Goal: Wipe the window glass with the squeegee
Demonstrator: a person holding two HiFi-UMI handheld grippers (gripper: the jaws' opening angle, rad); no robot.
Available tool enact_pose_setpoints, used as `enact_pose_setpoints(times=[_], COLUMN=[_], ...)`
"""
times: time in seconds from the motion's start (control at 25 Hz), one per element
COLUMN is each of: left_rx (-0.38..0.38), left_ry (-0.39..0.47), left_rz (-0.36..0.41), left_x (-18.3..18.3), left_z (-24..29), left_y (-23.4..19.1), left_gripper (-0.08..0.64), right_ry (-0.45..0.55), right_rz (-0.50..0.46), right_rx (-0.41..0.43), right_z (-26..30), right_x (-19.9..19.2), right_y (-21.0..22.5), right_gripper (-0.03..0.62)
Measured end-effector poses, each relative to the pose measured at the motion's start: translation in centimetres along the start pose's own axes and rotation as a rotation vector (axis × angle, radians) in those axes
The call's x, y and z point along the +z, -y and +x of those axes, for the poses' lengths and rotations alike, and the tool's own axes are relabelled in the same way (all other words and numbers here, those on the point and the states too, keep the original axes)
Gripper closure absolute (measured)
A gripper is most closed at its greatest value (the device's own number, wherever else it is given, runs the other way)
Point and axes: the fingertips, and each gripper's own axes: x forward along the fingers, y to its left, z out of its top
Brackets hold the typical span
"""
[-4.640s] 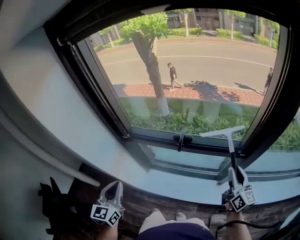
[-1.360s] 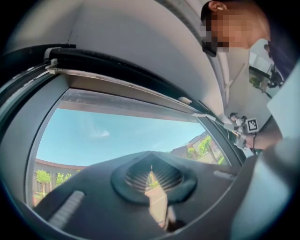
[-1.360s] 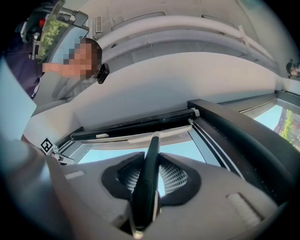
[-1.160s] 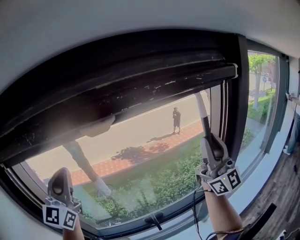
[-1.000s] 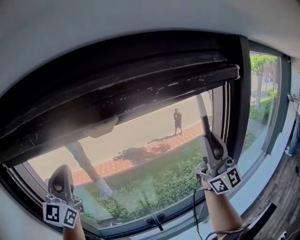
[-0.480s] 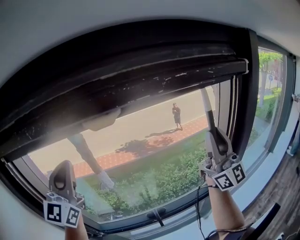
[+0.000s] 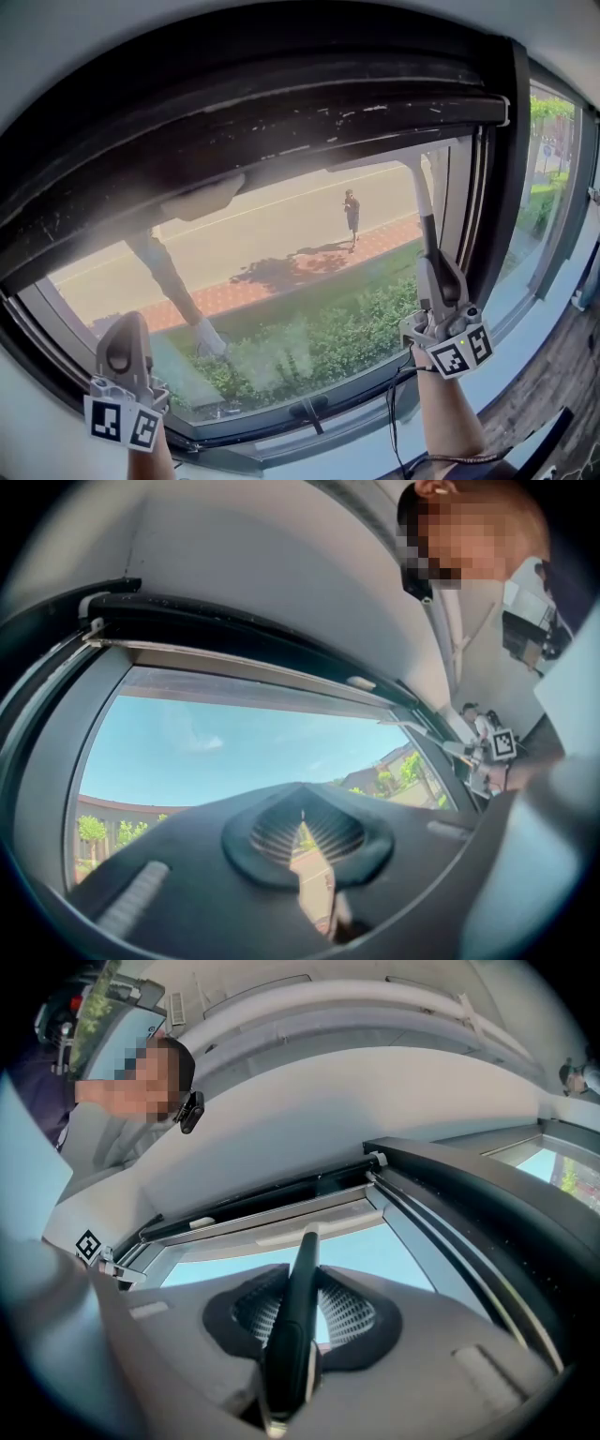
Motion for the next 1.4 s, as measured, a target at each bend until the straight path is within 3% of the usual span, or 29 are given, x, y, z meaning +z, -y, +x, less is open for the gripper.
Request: enact_pose_setpoints(times=[0.92,1.4], left_rx=[-0.069,-0.096], left_ry=[-0.13,-0.178], left_rz=[-0.082,-0.078], left_x=[-6.4,-7.2], left_z=[-4.1,-5.5], left_y=[4.4,6.4], left_gripper=[0.569,0.569], right_ry=[-0.144,-0.205], right_rz=[0.037,0.076], right_rx=[-0.061,-0.082], right_z=[-7.0,-10.6], right_x=[-3.3,-5.4], right_y=[-0.9,-1.1], right_gripper=[0.491,0.491])
